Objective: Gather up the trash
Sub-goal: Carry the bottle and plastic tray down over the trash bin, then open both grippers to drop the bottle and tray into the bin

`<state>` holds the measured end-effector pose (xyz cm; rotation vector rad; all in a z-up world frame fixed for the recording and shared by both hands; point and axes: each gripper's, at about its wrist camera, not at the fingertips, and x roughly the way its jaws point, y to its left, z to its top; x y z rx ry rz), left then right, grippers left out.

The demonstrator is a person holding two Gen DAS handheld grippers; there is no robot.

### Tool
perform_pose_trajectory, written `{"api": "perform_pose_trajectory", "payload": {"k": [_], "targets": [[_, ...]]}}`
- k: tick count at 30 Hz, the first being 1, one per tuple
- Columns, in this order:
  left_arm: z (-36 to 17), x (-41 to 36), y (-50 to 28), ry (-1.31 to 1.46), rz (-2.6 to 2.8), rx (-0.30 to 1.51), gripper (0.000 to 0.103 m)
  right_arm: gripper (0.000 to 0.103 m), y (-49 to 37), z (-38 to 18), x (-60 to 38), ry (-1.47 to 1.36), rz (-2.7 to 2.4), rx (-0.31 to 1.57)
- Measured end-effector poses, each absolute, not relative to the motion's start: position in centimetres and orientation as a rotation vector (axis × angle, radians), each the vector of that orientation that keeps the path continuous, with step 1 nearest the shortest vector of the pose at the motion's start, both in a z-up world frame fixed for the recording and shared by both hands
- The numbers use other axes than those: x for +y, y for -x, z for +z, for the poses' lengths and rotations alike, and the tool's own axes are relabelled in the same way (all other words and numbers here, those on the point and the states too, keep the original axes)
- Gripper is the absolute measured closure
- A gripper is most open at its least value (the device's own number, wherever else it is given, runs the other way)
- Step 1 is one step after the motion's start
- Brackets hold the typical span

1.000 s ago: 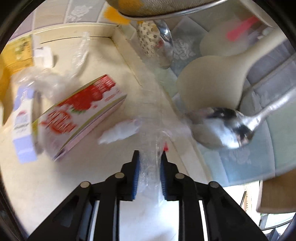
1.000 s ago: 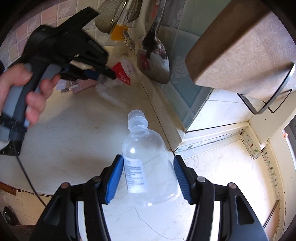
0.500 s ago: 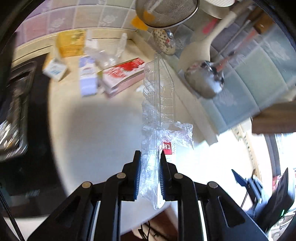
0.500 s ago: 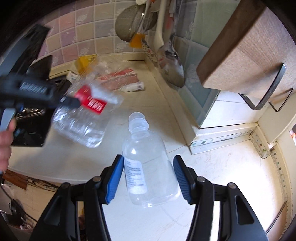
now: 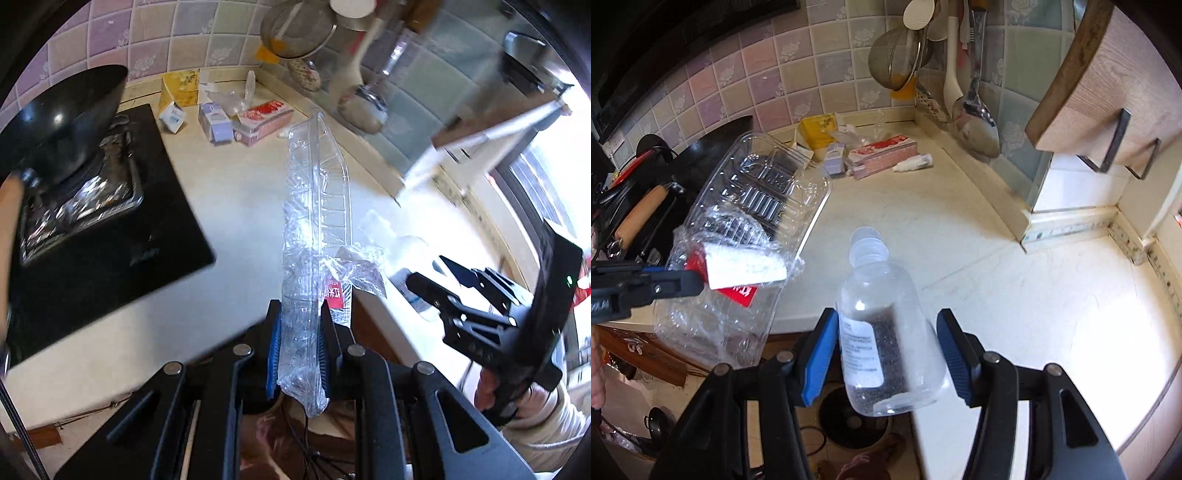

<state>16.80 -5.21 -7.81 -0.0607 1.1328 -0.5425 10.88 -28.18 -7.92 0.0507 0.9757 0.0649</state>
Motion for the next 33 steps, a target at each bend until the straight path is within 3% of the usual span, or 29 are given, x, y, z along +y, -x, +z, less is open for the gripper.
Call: {"api": "perform_pose_trajectory", "payload": {"k": [7,17,33], "targets": [[-9.7,-1.2,-10.3,0.019,-0.588,1.197,0.088,0.048,-4.5,-9.1,-23.4,-0.108,0.028,1.013],[-16.3,-0.3,-5.2,-0.049,-0.602,1.338,0.088,0.048,1.5,-17.9,-20.8,-0.186,-0.012,1.242],[-48.1,-4.2,-6.7,-0.126,-0.411,1.645,0.087,0.048,0.7,-45.1,-22.6,-0.282,-0.075,1.544]]}}
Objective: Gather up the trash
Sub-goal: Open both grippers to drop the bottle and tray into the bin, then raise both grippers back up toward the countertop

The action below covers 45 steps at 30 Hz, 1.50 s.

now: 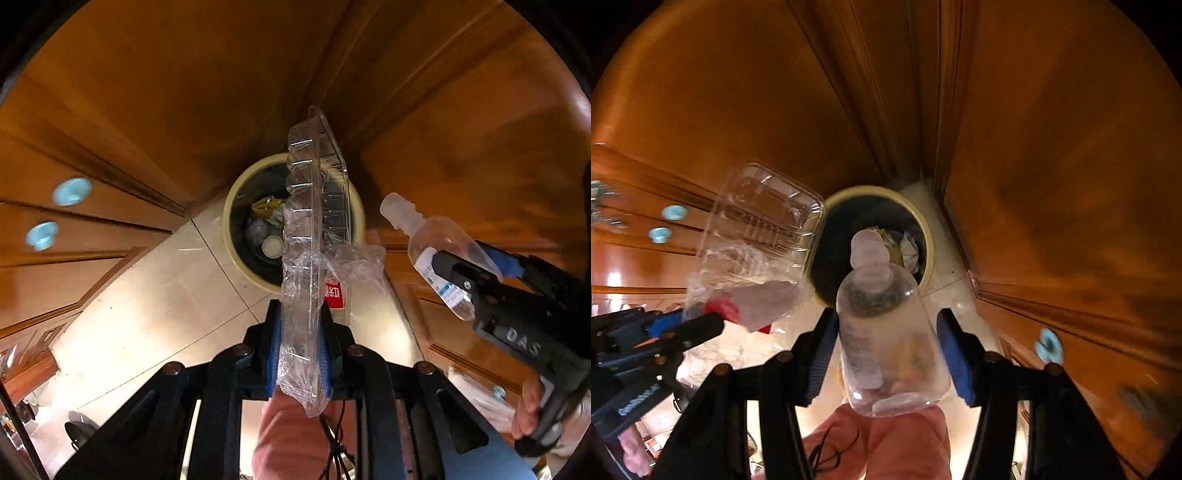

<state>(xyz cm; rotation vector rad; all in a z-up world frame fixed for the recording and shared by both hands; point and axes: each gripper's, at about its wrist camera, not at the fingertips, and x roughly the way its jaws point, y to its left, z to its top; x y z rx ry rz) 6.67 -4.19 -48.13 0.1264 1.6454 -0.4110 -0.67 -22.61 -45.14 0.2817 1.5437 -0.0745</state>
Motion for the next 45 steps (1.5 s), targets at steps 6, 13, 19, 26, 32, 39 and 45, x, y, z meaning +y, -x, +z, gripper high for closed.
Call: {"api": "perform_pose_trajectory", "payload": {"k": [6,13,19,26,32,39,45], "targets": [[-54.5,-5.1,-9.5,-0.139,-0.368,1.652,0.073,0.047,-2.1,-52.1,-21.9,-0.268,-0.055,1.591],[-56.4,-4.8,-11.3,-0.16,-0.336,1.63,0.036,0.046,-3.7,-55.0,-21.8,-0.271,-0.051,1.622],[-55.0,-4.8,-10.9,-0.216,-0.322,1.616,0.036,0.046,-4.1,-54.3,-21.6,-0.27,-0.042,1.621],[-51.5,-3.9,-9.9,-0.246,-0.328,1.61,0.036,0.046,-3.6,-51.8,-20.9,-0.246,-0.024,1.633],[-45.1,-3.2,-8.7,-0.265,-0.357,1.553,0.036,0.046,-2.5,-45.9,-20.2,-0.273,-0.003,1.602],[-35.9,-2.5,-7.8,-0.244,-0.375,1.452,0.035,0.046,-1.8,-36.7,-19.9,-0.285,0.009,1.521],[-28.1,-2.1,-6.8,-0.249,-0.399,1.346,0.034,0.046,-1.4,-27.9,-19.9,-0.293,0.001,1.427]]}}
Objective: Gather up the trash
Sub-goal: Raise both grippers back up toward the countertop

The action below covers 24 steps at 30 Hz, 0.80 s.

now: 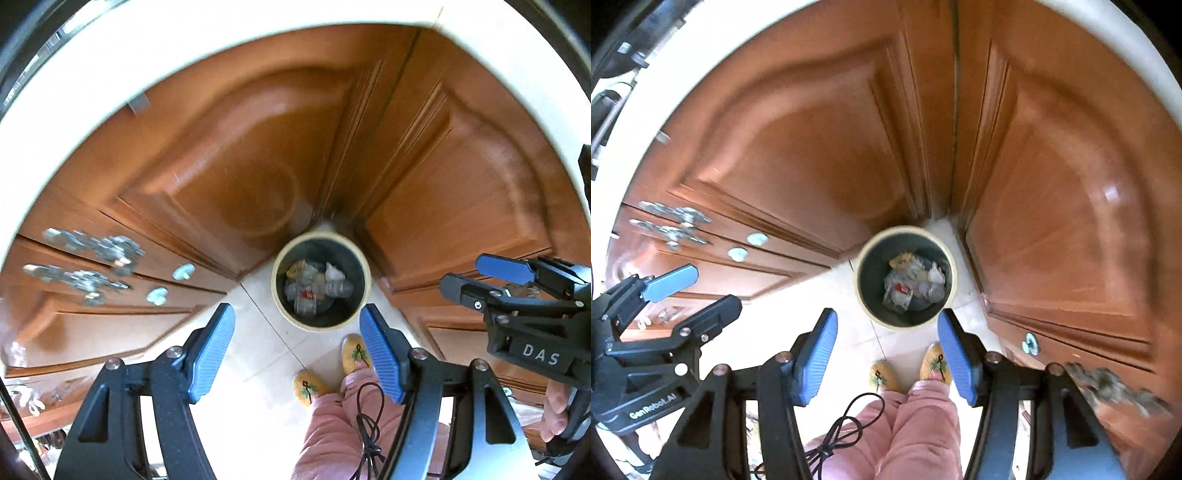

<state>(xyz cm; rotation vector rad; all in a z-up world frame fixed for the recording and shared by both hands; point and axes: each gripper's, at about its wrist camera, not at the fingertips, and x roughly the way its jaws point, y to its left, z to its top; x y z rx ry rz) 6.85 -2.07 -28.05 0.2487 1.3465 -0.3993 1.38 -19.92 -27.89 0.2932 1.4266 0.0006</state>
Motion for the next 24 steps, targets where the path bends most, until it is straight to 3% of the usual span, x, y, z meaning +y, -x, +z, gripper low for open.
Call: {"api": "perform_pose_trajectory", "payload": {"k": [11,24], "targets": [[-14.9,-2.6,-6.4,-0.217,-0.473,1.138,0.03,0.046,-0.6,-14.6,-20.1,-0.317,-0.01,1.226],[-2.1,-4.4,-10.2,-0.26,-0.512,0.879,0.023,0.046,-3.5,-3.9,-22.7,-0.302,-0.054,0.971]]}}
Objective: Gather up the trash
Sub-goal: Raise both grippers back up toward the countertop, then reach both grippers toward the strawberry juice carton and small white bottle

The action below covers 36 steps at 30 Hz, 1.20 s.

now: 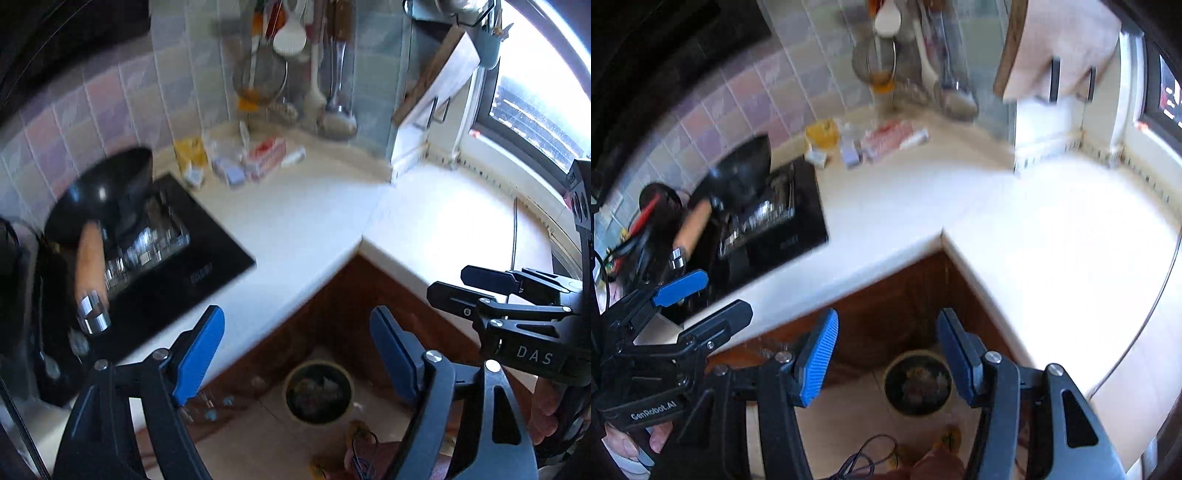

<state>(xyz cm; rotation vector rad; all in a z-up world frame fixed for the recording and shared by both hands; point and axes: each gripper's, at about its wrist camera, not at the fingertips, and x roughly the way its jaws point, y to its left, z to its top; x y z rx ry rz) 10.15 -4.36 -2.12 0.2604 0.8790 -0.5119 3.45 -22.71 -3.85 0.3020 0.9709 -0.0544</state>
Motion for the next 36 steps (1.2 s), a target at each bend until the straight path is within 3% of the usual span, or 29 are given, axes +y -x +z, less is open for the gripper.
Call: {"api": "perform_pose_trajectory", "payload": {"k": [6,17,26,36], "targets": [[1.2,-7.4,-15.3,-0.273,-0.523,0.851,0.022,0.046,-7.0,-1.8,-24.4,-0.299,-0.042,0.929],[2.0,-11.3,-29.3,-0.335,-0.494,0.928,0.022,0.046,-17.2,-2.2,-29.2,-0.292,0.047,0.911],[-0.9,-13.7,-39.0,-0.393,-0.567,0.95,0.022,0.046,-25.4,-4.3,-31.3,-0.308,0.018,0.929],[-8.5,-16.8,-47.6,-0.45,-0.697,1.05,0.024,0.046,-31.6,-9.1,-32.4,-0.39,-0.061,1.01]]}}
